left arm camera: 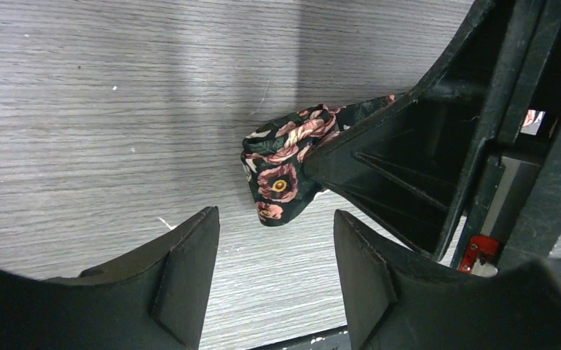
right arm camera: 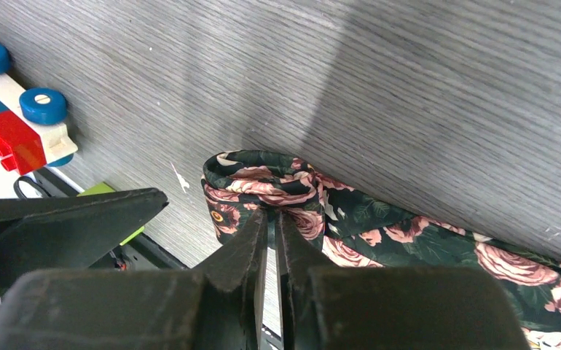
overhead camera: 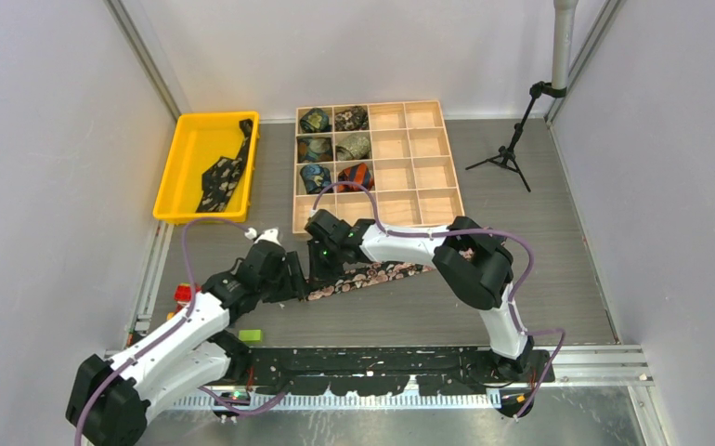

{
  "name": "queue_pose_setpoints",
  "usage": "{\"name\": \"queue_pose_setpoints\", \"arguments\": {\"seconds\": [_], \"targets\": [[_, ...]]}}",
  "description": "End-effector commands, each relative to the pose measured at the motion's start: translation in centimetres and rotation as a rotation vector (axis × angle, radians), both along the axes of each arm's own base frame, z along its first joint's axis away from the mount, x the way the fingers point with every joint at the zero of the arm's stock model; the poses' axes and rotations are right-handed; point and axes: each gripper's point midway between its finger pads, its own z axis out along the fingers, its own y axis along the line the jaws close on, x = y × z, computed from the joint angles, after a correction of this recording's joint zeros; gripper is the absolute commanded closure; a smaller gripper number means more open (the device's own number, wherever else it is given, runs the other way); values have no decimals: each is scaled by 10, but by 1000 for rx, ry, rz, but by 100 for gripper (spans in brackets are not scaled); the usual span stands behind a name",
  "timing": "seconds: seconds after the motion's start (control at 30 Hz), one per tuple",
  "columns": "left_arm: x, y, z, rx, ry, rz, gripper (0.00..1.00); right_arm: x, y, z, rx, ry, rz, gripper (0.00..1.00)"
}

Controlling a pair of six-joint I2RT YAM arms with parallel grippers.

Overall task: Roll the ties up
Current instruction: Roll the tie at the center of the board.

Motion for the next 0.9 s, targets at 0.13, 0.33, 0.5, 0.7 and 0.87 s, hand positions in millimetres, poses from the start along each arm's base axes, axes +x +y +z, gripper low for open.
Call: {"name": "queue_pose_setpoints", "arguments": {"seconds": [0.13,0.33,0.5,0.7,0.87], "targets": [[26,12,13,-24,-47,64,44,5,-6,0,-7,-17,-16,85],[38,29,17,63,-8,94,48,6,-1,26,49,-44,-1,83],[46,27,6,91,90,60,50,3,-1,43,80,-60,4,80],[59,22,-2,126,140,15,53,-11,2,55,97,-73,26,77],[60,23,-13,170,201,-20,58,-29,7,48,95,-69,39,77]]}}
